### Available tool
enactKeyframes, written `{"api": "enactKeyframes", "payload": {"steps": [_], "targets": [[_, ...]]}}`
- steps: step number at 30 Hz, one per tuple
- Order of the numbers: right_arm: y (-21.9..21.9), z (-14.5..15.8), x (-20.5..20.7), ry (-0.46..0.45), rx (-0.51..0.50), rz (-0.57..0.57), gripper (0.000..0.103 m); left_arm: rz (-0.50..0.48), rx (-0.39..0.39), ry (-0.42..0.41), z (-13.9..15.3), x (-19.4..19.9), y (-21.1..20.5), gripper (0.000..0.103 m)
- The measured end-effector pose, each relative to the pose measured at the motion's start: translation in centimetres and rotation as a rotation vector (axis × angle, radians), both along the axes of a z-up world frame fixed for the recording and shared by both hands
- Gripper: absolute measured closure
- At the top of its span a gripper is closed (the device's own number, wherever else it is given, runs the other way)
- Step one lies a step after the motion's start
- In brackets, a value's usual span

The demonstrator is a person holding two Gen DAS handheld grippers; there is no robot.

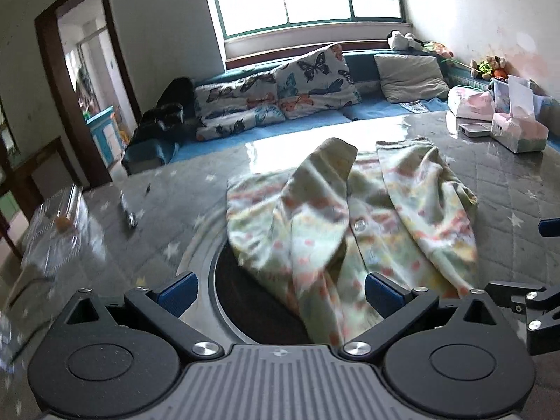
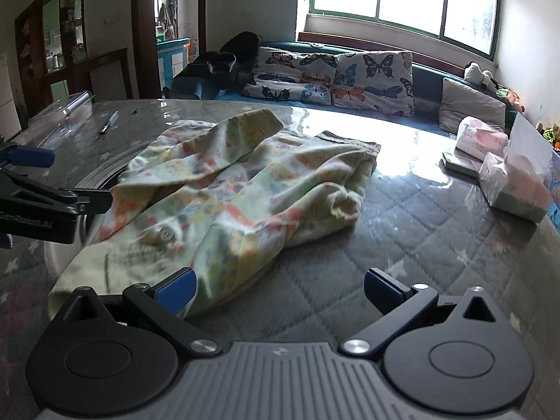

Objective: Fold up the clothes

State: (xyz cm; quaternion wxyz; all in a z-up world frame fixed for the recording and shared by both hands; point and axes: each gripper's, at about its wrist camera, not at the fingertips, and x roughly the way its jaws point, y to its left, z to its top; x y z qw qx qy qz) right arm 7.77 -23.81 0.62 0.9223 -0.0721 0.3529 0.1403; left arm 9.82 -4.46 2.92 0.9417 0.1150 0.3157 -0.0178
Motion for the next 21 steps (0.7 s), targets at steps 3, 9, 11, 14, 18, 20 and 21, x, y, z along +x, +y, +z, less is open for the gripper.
{"api": "enactKeyframes", "payload": {"steps": [3, 9, 11, 14, 18, 20, 21], "targets": [[0.3, 0.2, 1.3, -0.005, 0.001, 0.000, 0.000, -0.022, 0.024, -0.009, -0.4, 1.6, -0.4, 0.001], [1.7, 0.6, 3.7, -0.022, -0.012, 0.018, 0.000, -0.055, 0.066, 0.024, -2.0, 3.6, -0.7, 0.023], [2.5, 0.6, 4.4, -0.025, -0.019, 0.038, 0.000, -0.060, 0.057, 0.038, -2.4, 3.7, -0.3, 0.034], [4.1, -0.1, 5.3, -0.017, -0.049, 0.069, 0.000, -0.057, 0.031, 0.061, -2.7, 3.8, 0.5, 0.061], [5.2, -1.3, 5.8, -0.014, -0.120, 0.066, 0.000, -0.040, -0.012, 0.069, -2.6, 3.5, 1.8, 0.082], [4.4, -1.4, 5.5, -0.018, -0.133, 0.030, 0.000, -0.028, -0.035, 0.065, -2.4, 3.1, 2.4, 0.090], [4.0, -1.4, 5.3, -0.021, -0.139, 0.012, 0.000, -0.022, -0.045, 0.062, -2.3, 2.9, 2.8, 0.091]]}}
